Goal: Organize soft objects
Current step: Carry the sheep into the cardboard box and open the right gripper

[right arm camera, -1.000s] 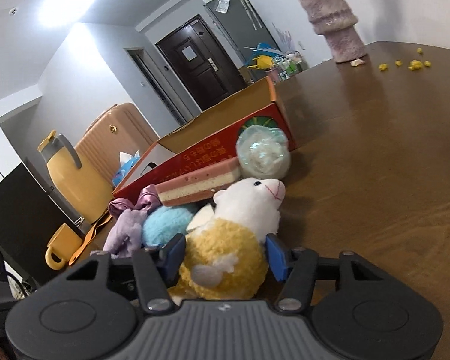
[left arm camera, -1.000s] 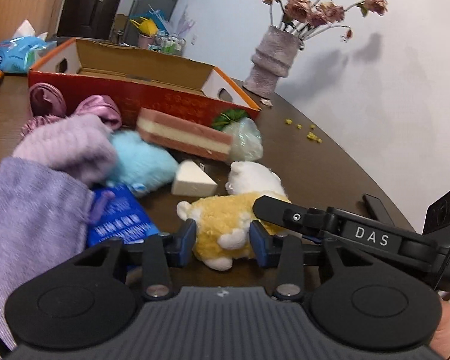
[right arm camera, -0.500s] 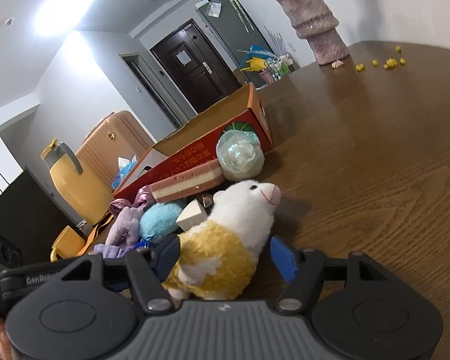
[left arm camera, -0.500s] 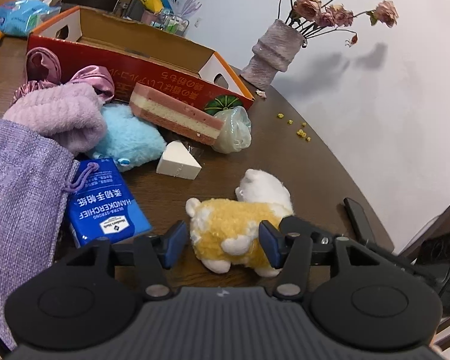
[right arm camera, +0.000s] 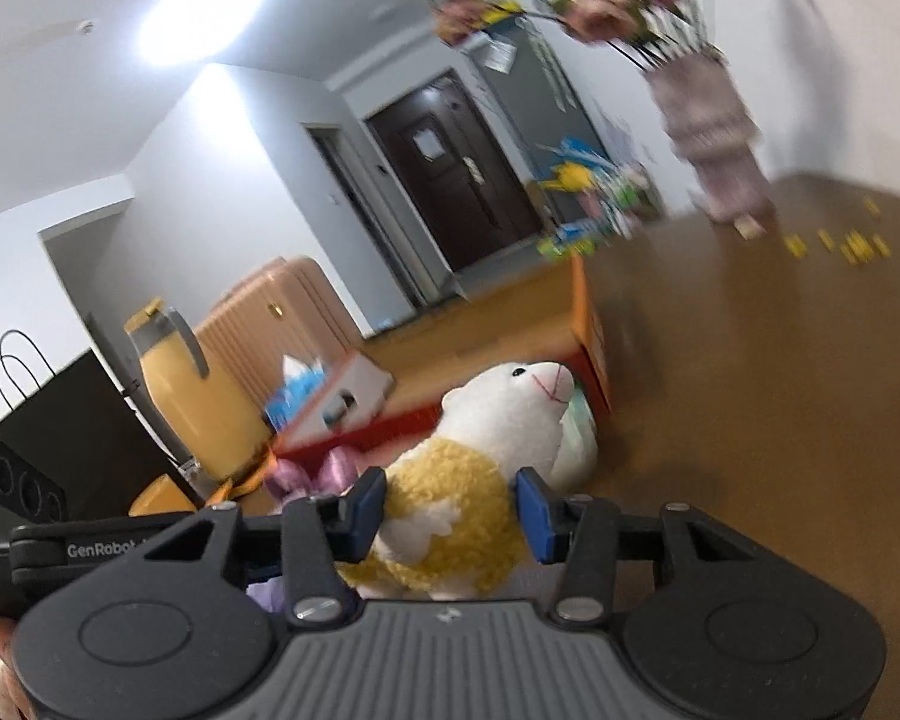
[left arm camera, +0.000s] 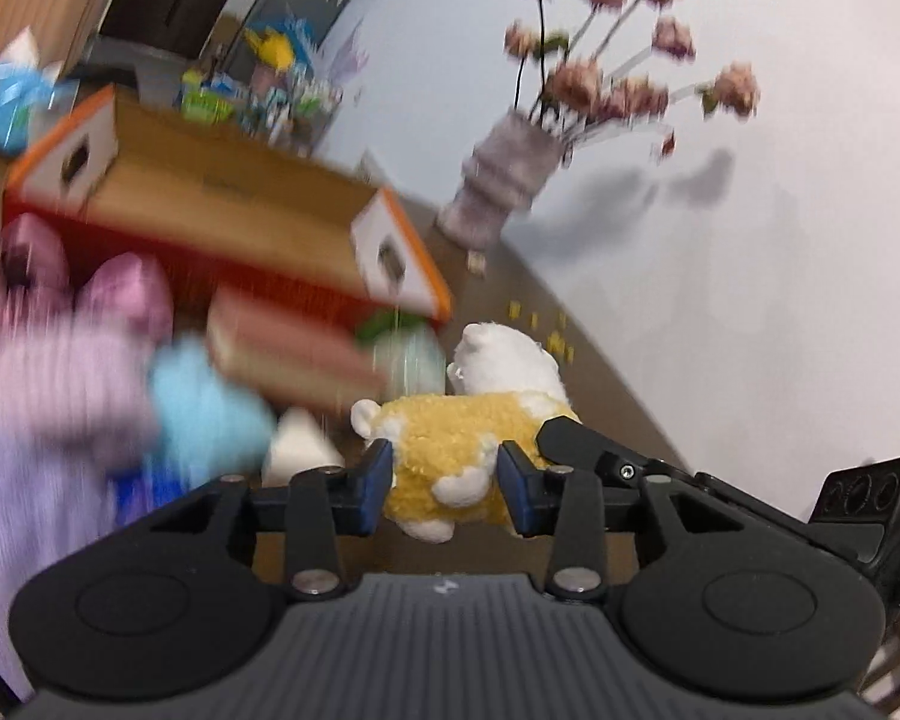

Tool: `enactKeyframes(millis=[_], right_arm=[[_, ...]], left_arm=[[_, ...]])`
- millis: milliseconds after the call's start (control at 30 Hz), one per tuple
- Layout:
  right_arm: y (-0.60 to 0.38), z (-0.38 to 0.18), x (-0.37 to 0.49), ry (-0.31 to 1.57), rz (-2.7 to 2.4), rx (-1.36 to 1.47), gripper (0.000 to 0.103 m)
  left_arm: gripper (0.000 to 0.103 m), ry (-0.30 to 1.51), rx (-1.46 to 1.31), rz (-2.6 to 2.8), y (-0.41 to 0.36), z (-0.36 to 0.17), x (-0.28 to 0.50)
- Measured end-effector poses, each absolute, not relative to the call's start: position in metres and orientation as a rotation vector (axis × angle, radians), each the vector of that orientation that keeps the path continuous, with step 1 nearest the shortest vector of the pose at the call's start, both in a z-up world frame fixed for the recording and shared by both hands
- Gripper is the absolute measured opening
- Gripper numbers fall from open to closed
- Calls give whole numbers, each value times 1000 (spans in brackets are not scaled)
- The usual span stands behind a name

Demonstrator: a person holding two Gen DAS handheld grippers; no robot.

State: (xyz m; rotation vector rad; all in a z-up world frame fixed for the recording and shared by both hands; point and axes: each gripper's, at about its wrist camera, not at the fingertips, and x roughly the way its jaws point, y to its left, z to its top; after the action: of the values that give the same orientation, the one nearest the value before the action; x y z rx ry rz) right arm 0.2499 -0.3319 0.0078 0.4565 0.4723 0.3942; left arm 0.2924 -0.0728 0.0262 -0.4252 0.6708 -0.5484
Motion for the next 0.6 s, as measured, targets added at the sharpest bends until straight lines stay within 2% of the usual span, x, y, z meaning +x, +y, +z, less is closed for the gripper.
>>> enactKeyframes(millis=[233, 400, 600], right_arm=[[-324, 44, 373, 482, 454, 449, 46], [-316, 31, 454, 591, 434, 428, 46], [-310, 4, 487, 693, 400, 376, 46]], left_arm=[[37, 653, -443, -496, -60, 60, 395], [37, 737, -472, -450, -63, 34, 464], [37, 825, -489, -449, -60, -6, 489]])
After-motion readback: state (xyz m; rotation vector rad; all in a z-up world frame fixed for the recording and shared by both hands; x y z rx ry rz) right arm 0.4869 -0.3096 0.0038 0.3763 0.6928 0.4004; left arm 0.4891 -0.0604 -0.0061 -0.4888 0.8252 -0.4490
